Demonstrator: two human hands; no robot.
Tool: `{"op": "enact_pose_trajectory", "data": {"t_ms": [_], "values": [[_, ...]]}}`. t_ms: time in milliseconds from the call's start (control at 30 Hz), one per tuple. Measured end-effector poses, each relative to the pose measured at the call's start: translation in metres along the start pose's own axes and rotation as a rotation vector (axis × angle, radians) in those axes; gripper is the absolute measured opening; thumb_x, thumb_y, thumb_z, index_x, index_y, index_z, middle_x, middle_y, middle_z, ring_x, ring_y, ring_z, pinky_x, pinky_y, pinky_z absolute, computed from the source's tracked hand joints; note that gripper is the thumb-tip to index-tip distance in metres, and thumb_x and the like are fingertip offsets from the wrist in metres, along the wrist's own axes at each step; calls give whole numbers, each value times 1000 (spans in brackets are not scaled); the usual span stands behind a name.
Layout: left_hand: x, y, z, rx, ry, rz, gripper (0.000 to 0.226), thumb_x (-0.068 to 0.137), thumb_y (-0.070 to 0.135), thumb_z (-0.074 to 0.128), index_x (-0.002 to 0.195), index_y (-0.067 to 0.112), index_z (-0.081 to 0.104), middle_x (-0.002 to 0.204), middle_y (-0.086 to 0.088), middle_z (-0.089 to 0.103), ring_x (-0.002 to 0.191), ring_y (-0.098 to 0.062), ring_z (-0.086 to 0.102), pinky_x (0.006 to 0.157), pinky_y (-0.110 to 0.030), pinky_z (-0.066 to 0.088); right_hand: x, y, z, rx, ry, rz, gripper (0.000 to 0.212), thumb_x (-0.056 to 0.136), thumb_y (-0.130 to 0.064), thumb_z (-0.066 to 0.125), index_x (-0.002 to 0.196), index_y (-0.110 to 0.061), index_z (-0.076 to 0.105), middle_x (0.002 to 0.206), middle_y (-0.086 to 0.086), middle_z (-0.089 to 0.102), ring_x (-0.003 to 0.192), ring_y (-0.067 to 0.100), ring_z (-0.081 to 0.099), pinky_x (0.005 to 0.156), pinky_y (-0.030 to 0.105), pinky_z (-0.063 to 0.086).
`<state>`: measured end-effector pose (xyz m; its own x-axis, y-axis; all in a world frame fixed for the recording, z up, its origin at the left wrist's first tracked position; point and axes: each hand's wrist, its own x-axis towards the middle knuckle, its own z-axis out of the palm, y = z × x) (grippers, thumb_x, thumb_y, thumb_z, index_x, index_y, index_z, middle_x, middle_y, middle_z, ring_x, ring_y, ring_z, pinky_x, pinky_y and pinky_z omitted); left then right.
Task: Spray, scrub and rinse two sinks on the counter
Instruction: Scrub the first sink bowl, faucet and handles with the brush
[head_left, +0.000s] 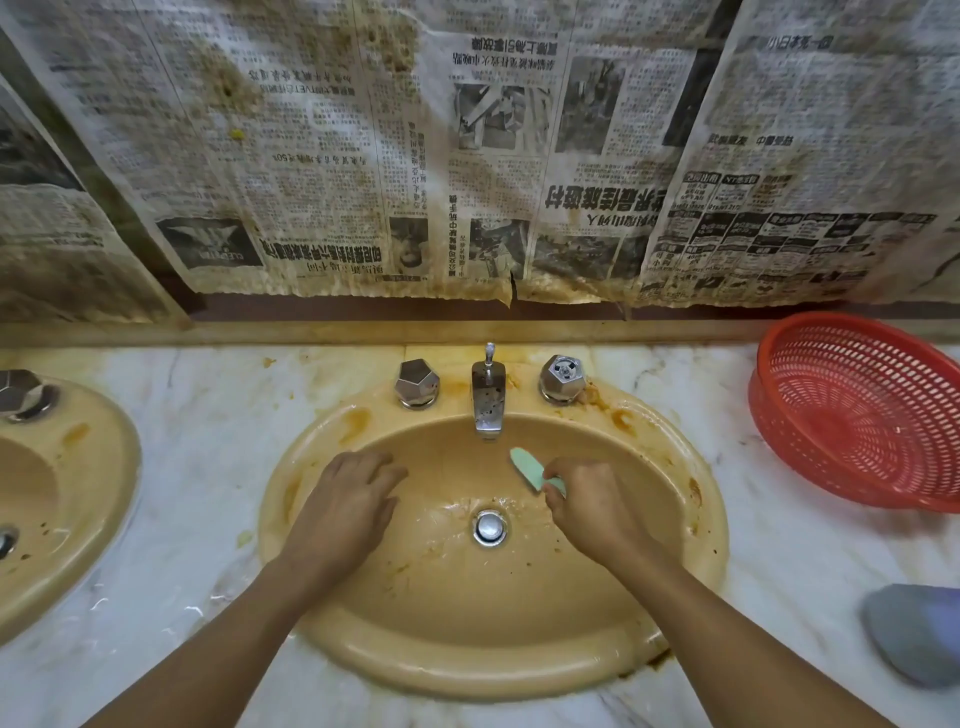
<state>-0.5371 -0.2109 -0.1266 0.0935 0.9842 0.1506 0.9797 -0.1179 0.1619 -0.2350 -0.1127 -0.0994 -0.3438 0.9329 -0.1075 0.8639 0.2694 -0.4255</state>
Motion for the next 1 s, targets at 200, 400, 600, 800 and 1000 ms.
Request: {"op": "enact_pose_trajectory", "data": {"t_ms": [200, 400, 600, 800, 1000], "values": [[-44, -20, 1, 6, -193, 195, 27, 89, 46, 59, 106, 32, 76, 108, 9, 68, 99, -17, 67, 94, -36, 51, 16, 24, 24, -393, -292, -46, 22, 92, -14, 54, 111, -16, 64, 107, 10, 66, 94, 32, 64, 66, 32, 43], [-58, -27, -6, -61, -287, 192, 38, 96, 47, 44, 105, 31, 78, 103, 10, 72, 93, -15, 69, 88, -33, 54, 20, 25, 47, -353, -531, -295, 3, 90, -22, 56, 92, -21, 58, 97, 9, 64, 90, 32, 59, 70, 39, 49], [-52, -22, -6, -79, -377, 108, 51, 94, 52, 30, 115, 36, 73, 111, 18, 70, 105, -11, 64, 98, -31, 43, 29, 59, 22, -369, -536, -242, 5, 92, -30, 60, 95, -26, 59, 90, -1, 59, 91, 21, 57, 80, 40, 53], [-46, -23, -3, -33, -452, 137, 56, 91, 49, 20, 117, 41, 69, 112, 20, 69, 109, -6, 60, 102, -26, 35, 3, 27, 58, -259, -702, -376, 15, 96, -30, 59, 109, -23, 61, 99, 9, 65, 96, 26, 58, 79, 38, 47], [-40, -26, -2, -13, -521, 183, 50, 90, 43, 28, 116, 41, 71, 119, 24, 68, 116, -2, 56, 107, -28, 35, -2, 2, 83, -94, -737, -416, 20, 98, -34, 61, 117, -26, 64, 93, 0, 54, 93, 20, 55, 76, 35, 44]]}}
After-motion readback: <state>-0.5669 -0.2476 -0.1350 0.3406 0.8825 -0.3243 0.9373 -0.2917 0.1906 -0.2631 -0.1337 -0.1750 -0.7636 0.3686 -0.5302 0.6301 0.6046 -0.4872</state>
